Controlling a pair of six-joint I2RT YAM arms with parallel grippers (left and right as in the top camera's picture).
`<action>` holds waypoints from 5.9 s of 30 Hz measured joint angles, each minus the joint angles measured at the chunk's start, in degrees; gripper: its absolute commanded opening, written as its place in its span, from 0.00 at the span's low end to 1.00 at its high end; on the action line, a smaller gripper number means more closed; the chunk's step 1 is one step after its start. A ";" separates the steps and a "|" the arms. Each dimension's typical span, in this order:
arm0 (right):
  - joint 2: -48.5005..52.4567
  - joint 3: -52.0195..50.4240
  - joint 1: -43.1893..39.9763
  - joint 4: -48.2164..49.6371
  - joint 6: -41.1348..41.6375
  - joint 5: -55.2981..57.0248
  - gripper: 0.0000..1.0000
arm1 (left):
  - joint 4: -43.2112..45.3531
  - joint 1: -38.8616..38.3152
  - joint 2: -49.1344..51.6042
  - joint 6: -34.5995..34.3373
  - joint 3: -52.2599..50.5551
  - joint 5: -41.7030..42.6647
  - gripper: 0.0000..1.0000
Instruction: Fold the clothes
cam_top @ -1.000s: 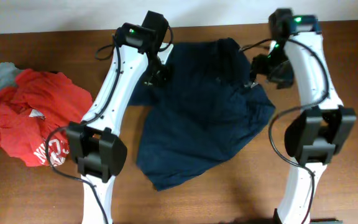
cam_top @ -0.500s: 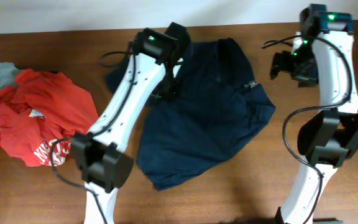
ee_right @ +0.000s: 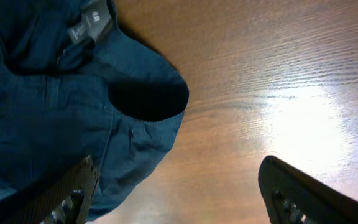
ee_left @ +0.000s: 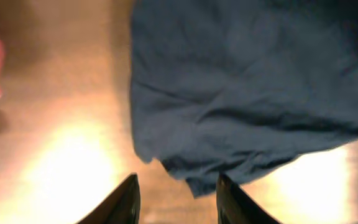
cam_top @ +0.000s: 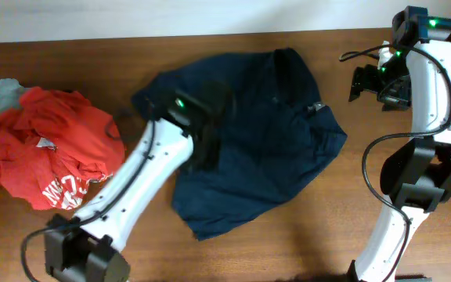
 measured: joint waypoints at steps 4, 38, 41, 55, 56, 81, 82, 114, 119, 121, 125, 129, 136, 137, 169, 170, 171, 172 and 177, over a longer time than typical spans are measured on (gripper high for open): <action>0.00 -0.04 0.00 -0.70 -0.04 -0.83 0.85 | 6.58 -1.84 -4.02 -0.37 -12.26 2.12 0.48; 0.00 -15.04 0.00 1.88 -5.05 -8.96 0.79 | 31.17 -14.62 -6.32 8.39 -41.42 8.17 0.35; 0.00 -18.60 0.11 5.79 -5.20 -9.07 0.73 | 32.52 -14.62 -6.32 8.63 -42.29 8.09 0.30; 0.13 -32.22 5.18 23.69 0.79 -3.87 0.04 | 33.18 -14.60 -6.32 4.48 -42.47 4.20 0.01; 0.13 -32.22 5.20 23.69 1.01 -3.76 0.04 | 32.89 -14.40 -6.34 4.20 -42.47 4.09 0.01; -20.26 -30.80 -2.47 1.46 7.91 -3.96 0.04 | 14.86 7.96 -16.31 2.99 -21.62 5.53 0.01; -20.26 -30.80 -2.36 1.09 7.89 -3.89 0.04 | 14.91 8.00 -19.37 2.99 -21.59 5.53 0.01; -14.40 -30.88 -0.22 45.70 7.85 -3.69 0.04 | 97.33 8.13 3.80 16.17 -21.77 -15.15 0.01; -14.03 -30.86 1.29 53.11 7.72 -2.80 0.44 | 107.16 8.17 9.16 19.04 -21.75 -17.68 0.84; -13.18 -30.84 2.03 56.83 7.87 -2.21 0.99 | 113.13 8.24 12.00 20.70 -21.66 -18.82 0.99; -10.36 -30.84 3.56 60.59 7.43 -1.03 0.99 | 114.49 9.09 17.38 23.06 -19.96 -19.80 0.99; -9.31 -30.86 4.07 60.28 7.54 -0.31 0.99 | 101.83 10.91 19.26 24.00 -15.87 -20.09 0.99; -9.31 -30.84 3.78 56.11 7.13 -0.31 0.99 | 79.67 11.43 19.26 24.74 -2.08 -20.11 1.00; -9.33 -30.84 3.78 55.76 6.86 -0.31 0.99 | 77.11 11.39 19.26 24.76 -0.46 -19.89 0.99; -4.63 -27.17 14.73 57.70 -3.67 -3.37 0.04 | 58.99 8.31 28.22 27.10 15.19 5.68 0.01; -3.37 -27.17 14.73 60.33 -3.69 -3.34 0.04 | 62.14 8.31 29.14 27.08 15.21 5.38 0.01; -2.47 -27.17 14.71 62.16 -3.69 -3.34 0.04 | 63.67 8.31 30.12 27.10 15.28 5.11 0.01; -1.49 -27.19 14.73 63.32 -3.67 -3.37 0.04 | 66.66 8.31 31.56 27.10 15.37 4.94 0.01; 3.61 -27.19 14.73 69.92 -3.72 -3.10 0.04 | 75.17 8.31 39.39 27.10 15.47 3.76 0.01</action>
